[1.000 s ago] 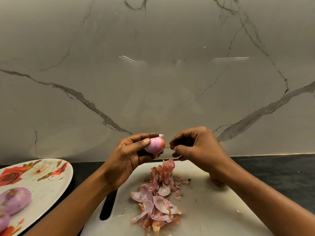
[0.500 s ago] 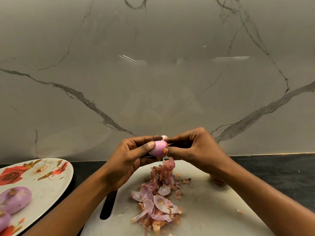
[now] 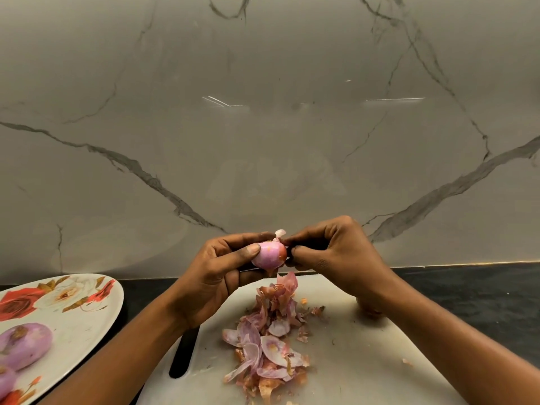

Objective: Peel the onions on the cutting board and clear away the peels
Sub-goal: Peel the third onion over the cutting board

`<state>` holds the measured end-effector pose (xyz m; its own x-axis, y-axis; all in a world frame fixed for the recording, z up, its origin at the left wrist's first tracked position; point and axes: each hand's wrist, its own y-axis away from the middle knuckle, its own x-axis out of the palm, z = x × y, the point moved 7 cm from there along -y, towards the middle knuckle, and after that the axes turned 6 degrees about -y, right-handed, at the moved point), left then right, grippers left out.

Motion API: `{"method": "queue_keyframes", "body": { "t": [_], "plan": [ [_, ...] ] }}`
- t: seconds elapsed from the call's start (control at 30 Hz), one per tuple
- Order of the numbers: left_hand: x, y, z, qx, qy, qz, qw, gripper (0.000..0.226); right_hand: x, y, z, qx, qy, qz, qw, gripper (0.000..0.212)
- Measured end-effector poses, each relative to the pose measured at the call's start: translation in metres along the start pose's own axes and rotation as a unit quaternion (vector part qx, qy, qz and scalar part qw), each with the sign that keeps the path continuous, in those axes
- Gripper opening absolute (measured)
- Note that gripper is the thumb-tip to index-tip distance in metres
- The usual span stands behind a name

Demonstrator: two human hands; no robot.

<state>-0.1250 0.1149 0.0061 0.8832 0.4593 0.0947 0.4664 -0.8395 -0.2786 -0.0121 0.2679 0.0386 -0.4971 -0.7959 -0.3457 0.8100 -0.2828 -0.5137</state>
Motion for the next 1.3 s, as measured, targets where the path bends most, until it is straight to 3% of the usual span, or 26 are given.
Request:
{"method": "queue_keyframes", "body": {
  "t": [0.17, 0.33, 0.57, 0.67, 1.3],
  "plan": [
    [-0.007, -0.002, 0.001, 0.005, -0.01, -0.039, 0.999, 0.041, -0.001, 0.0, -0.003, 0.014, -0.015, -0.014, 1.0, 0.015],
    [-0.008, -0.002, 0.003, 0.001, -0.028, -0.047, 0.999, 0.037, 0.008, 0.004, 0.001, -0.017, 0.04, 0.027, 0.999, 0.047],
    [-0.004, -0.001, 0.004, -0.005, -0.057, -0.036, 0.998, 0.039, 0.01, 0.007, 0.008, -0.049, 0.059, 0.048, 0.996, 0.027],
    [-0.002, -0.001, 0.005, -0.004, -0.061, -0.033, 0.998, 0.038, 0.007, 0.004, 0.003, -0.055, 0.089, 0.022, 0.994, 0.021],
    [-0.011, -0.005, 0.006, 0.002, -0.049, -0.066, 0.997, 0.042, 0.004, 0.007, 0.011, -0.09, 0.111, -0.017, 0.99, 0.008]
  ]
}}
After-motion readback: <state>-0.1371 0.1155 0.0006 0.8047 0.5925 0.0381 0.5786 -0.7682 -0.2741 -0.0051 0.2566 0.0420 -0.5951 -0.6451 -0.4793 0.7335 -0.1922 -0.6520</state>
